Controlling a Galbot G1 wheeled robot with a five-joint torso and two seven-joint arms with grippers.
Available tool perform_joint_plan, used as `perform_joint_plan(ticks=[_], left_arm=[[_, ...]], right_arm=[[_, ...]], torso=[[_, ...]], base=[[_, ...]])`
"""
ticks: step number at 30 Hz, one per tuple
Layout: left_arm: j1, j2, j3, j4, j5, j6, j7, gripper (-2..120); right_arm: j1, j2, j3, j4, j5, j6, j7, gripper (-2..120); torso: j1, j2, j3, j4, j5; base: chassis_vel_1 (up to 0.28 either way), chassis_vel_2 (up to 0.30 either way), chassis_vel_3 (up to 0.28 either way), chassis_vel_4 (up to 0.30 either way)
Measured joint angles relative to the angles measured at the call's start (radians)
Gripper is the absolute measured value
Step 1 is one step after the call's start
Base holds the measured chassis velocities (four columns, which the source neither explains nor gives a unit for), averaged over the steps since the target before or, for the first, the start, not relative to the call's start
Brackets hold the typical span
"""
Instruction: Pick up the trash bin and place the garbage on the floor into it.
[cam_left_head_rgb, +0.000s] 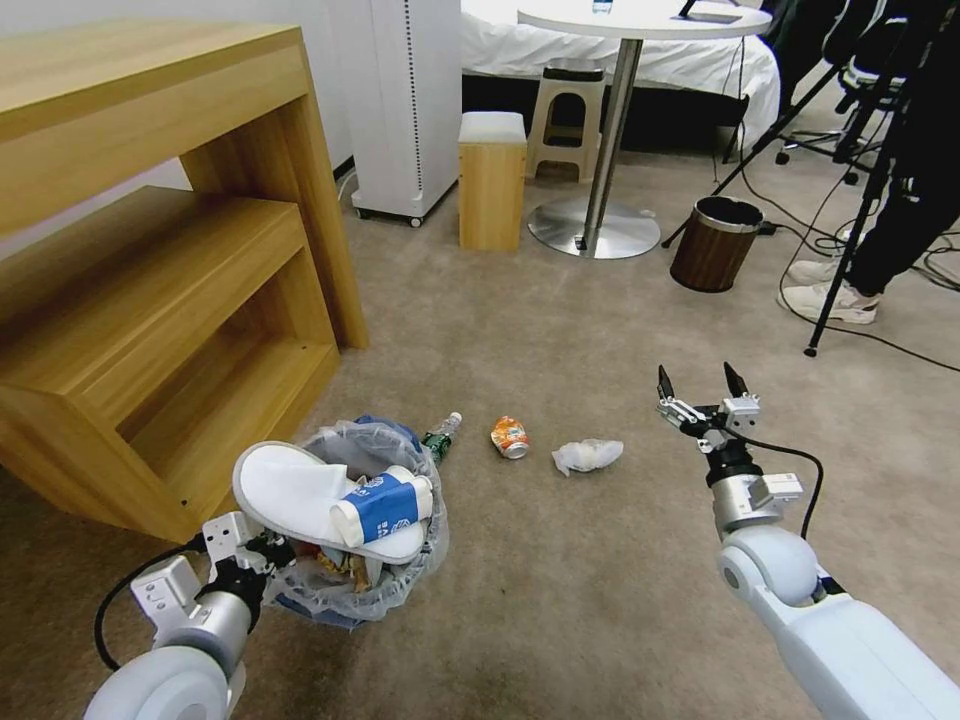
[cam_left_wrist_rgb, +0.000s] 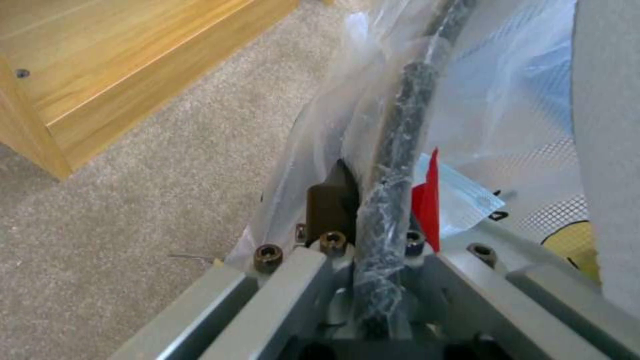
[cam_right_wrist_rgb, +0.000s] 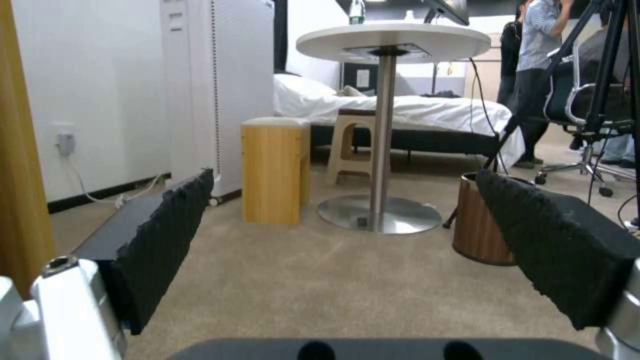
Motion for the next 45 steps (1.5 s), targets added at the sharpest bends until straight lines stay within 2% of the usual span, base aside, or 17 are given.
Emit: perform_joint_plan(ticks=[45], left_arm=[[-0.007, 0.003, 0.002, 0.004, -0.003, -0.005, 0.0, 0]], right_arm=[[0.001, -0.002, 0.001, -0.013, -0.008, 0.01, -0.009, 100]], torso=[[0.0, 0.0, 0.0, -0.0001, 0.0]], base=[[-0.058, 0.057, 0.061, -0.056]])
